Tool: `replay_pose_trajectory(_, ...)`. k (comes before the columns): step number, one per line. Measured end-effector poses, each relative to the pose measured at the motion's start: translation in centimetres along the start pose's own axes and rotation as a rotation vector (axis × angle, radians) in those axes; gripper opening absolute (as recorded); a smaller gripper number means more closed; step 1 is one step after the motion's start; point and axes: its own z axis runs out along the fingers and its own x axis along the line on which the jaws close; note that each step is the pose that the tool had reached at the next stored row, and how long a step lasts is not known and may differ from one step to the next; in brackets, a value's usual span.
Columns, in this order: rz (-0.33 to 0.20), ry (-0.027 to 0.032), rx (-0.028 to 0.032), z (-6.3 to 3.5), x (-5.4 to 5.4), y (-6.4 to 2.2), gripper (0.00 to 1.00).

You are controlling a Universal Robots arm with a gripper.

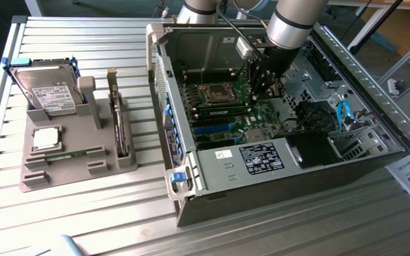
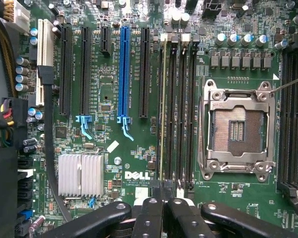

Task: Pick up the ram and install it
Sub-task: 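Press down the ram until it locks into place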

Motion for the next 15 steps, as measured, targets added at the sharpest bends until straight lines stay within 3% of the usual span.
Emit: replay_pose_trajectory(15, 0.000, 0.0000, -0.0001, -0.27, 0.01, 0.11, 0.10)
